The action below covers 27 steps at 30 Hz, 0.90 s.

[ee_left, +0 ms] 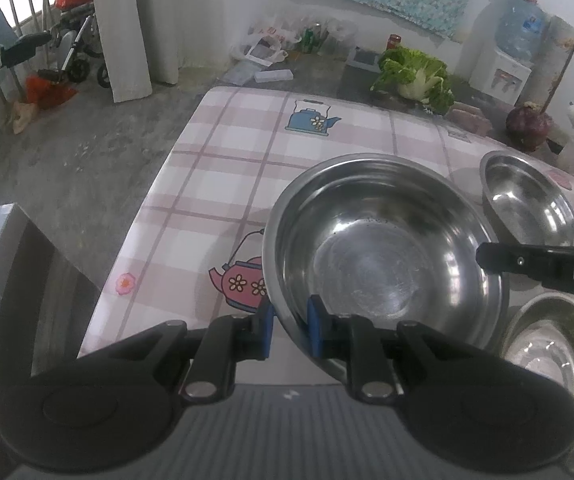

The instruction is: Organize plates and bowls

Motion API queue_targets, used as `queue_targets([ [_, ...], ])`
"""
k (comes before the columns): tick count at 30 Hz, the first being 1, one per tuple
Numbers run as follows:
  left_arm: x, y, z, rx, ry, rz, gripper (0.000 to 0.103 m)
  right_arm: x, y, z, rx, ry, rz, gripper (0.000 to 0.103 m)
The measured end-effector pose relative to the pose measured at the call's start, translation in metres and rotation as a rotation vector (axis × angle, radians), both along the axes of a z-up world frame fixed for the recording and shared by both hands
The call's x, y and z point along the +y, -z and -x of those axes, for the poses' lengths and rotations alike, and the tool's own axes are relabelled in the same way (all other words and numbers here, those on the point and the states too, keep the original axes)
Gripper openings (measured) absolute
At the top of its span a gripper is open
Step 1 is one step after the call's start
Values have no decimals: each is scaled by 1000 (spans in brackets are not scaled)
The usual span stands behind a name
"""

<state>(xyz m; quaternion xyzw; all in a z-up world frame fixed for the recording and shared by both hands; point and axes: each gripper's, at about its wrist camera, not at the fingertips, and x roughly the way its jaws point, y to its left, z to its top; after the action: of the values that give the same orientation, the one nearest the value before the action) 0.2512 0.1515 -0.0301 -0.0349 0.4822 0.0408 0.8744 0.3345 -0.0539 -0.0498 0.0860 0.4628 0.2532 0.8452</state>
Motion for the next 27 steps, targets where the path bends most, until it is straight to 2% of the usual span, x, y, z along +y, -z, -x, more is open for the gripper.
queue_targets([
  [16, -37, -36, 6, -57, 63, -32, 19, -45, -32, 17, -51, 59, -42, 10],
  [27, -93, -40, -28, -57, 149, -32, 19, -106, -44, 6, -69, 145, -37, 10],
])
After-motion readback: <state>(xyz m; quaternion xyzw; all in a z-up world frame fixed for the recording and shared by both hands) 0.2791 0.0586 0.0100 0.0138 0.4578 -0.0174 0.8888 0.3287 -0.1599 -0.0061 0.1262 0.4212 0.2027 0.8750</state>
